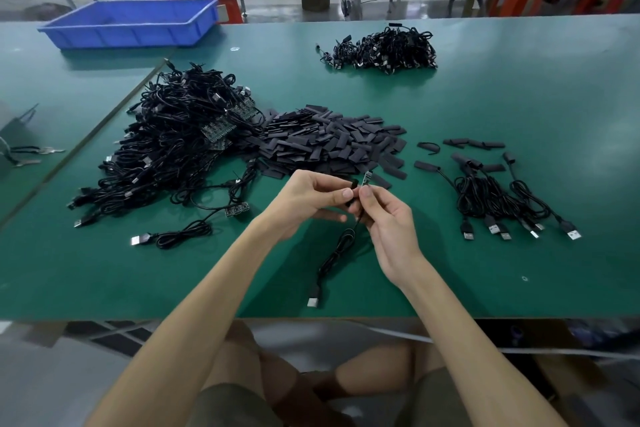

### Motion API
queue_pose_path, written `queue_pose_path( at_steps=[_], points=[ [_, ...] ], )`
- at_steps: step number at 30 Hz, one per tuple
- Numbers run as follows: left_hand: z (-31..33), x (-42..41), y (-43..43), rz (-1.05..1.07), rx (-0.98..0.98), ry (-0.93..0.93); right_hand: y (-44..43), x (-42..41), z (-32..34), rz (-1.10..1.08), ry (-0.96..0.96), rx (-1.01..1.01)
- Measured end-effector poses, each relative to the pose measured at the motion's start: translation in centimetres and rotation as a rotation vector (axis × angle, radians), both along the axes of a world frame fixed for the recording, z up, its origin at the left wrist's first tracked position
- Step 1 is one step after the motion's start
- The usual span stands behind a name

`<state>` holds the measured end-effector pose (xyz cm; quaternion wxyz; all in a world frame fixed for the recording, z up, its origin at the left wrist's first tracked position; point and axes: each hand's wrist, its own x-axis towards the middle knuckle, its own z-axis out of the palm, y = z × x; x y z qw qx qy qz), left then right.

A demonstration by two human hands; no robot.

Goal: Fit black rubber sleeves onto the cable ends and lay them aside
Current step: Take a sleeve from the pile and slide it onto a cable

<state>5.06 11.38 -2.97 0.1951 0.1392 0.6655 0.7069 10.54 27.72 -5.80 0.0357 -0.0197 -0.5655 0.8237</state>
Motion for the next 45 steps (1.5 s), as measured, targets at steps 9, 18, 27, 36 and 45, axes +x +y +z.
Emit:
queue_pose_path(
  at_steps=[9, 18, 27, 36, 45],
  points=[
    [-1.6, 0.1, -0.9, 0.11, 0.242, -0.131, -0.3, -0.1, -0.4, 0.021, 0.056, 0.176],
    [-2.8, -0.1, -1.4, 0.262, 0.513, -0.227, -0.5, -0.2, -0.6, 0.082, 0.101, 0.324],
    [-3.0, -0.1, -1.2, 0.235, 0.468, -0.168, -0.5, -0.2, -0.4, 0.119, 0.095, 0.404],
    [-3.3, 0.0, -1.1, 0.241, 0.485, -0.153, -0.6, -0.2, -0.5, 0.127, 0.101, 0.449],
    [-3.3, 0.6, -1.2, 0.218, 0.44, -0.109, -0.7, -0.1, -0.5, 0.139, 0.125, 0.476]
  ],
)
